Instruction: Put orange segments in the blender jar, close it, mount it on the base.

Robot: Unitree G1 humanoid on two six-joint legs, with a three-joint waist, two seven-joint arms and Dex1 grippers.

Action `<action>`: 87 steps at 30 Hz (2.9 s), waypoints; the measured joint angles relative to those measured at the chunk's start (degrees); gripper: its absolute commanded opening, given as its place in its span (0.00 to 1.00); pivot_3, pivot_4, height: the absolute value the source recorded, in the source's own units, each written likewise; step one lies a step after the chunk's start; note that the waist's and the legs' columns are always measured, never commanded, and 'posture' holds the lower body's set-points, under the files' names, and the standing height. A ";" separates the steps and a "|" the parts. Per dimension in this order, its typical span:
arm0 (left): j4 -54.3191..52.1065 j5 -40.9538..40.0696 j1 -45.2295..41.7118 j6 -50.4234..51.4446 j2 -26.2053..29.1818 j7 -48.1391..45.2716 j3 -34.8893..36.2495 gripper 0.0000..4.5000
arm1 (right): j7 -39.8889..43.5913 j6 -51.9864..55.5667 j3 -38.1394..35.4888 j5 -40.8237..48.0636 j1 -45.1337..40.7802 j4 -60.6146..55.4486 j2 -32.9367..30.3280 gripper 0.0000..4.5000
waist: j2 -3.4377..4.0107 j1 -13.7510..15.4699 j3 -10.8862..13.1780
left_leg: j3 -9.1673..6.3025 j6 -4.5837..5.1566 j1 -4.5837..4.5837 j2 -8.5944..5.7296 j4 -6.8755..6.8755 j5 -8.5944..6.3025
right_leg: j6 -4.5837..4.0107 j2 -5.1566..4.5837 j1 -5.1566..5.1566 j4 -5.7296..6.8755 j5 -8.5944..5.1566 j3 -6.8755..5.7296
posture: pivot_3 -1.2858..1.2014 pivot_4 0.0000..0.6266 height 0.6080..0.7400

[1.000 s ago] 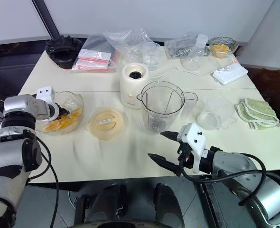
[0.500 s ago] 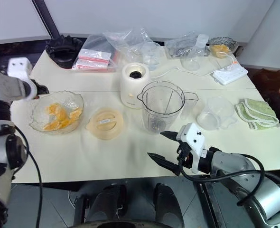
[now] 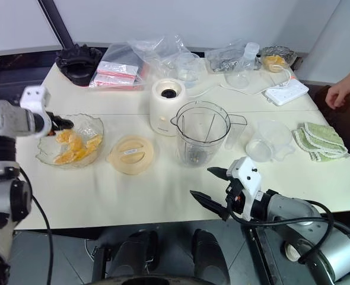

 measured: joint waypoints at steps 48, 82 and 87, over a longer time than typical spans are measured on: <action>18.75 2.82 -3.39 -14.06 -5.49 0.46 -1.34 0.14 | -0.29 -0.21 1.28 -1.70 -0.10 0.07 0.05 0.95 | -0.01 0.08 -0.04 | 0.05 -0.01 -0.01 -0.02 0.03 -0.01 | -0.04 -0.19 0.05 -0.05 0.03 -0.04 | 0.52 0.24 1.00; 35.87 -6.69 -38.20 -47.15 -22.13 -69.69 -13.76 0.14 | -6.16 5.10 -32.28 23.51 11.36 -1.56 -0.67 0.95 | 0.01 1.47 -0.02 | -0.30 0.20 -0.80 -0.23 0.40 -0.06 | -0.06 -0.06 -0.22 -0.24 0.04 -0.20 | 0.52 0.24 1.00; 37.63 -4.56 -40.12 -50.61 -27.66 -71.04 -14.41 0.14 | -6.57 2.40 -32.49 22.53 14.65 -2.46 1.20 0.95 | 0.05 1.48 -0.03 | -0.40 0.20 -0.73 -0.12 0.40 -0.06 | -0.06 0.10 -0.20 -0.18 0.04 -0.18 | 0.52 0.24 1.00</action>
